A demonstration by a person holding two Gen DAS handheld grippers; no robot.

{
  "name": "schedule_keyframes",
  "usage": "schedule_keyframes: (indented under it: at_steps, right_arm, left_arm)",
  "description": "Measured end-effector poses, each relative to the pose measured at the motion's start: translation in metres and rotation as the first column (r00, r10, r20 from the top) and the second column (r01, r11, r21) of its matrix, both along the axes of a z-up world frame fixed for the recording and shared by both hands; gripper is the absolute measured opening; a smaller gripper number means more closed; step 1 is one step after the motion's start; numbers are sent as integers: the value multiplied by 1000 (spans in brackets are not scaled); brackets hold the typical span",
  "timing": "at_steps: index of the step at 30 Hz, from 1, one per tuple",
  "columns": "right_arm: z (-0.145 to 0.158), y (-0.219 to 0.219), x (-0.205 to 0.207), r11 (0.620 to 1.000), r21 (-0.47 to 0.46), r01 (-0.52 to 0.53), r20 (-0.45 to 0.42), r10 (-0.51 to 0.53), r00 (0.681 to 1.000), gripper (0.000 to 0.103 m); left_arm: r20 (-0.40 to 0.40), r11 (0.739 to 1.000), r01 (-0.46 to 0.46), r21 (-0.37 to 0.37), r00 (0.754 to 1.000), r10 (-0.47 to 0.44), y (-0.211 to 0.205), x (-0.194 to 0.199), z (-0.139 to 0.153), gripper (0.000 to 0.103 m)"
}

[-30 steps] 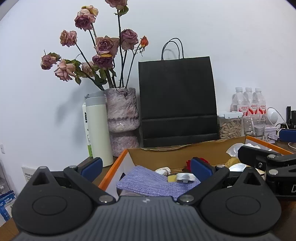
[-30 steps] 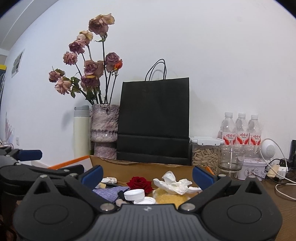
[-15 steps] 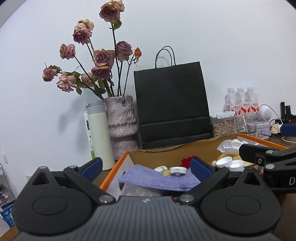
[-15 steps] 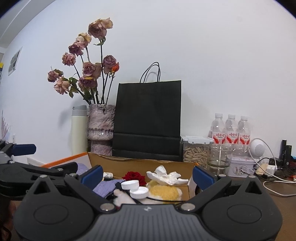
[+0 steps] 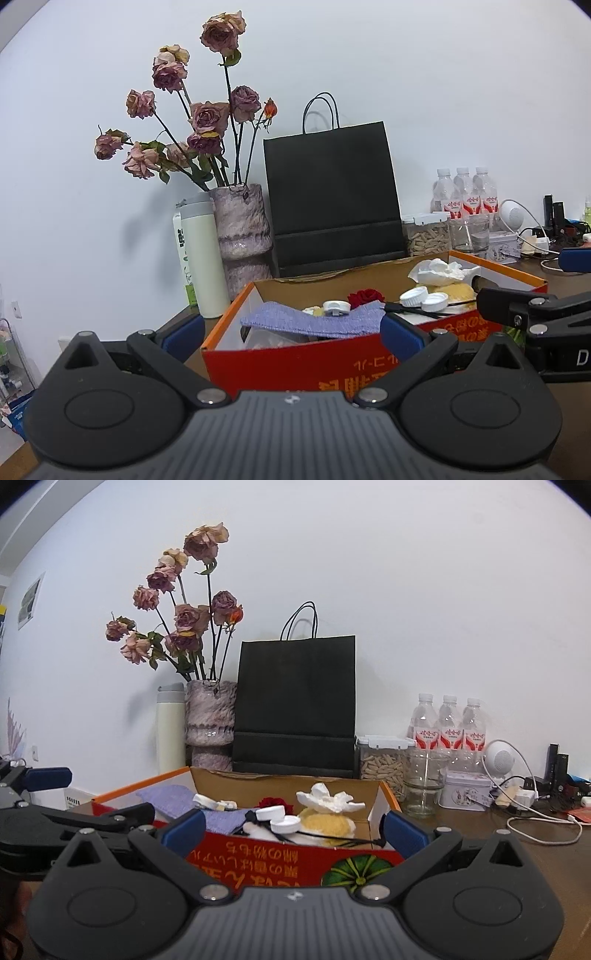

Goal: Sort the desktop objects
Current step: 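Withdraw both grippers from the box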

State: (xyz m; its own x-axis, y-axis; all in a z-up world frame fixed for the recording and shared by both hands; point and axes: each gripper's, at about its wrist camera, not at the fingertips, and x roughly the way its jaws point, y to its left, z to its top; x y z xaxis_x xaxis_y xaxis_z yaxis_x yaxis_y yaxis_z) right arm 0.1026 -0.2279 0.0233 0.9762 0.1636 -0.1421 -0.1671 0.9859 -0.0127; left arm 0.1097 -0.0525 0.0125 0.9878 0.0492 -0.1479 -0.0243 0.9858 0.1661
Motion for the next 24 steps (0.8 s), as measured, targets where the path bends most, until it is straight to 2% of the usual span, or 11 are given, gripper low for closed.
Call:
schedule_keyframes:
  at_steps: [24]
  right_arm:
    - [-1, -3, -23, 1000, 8, 14, -55, -14, 998, 103]
  left_arm:
    - [-75, 1000, -11, -28, 997, 9, -2, -20, -1, 103]
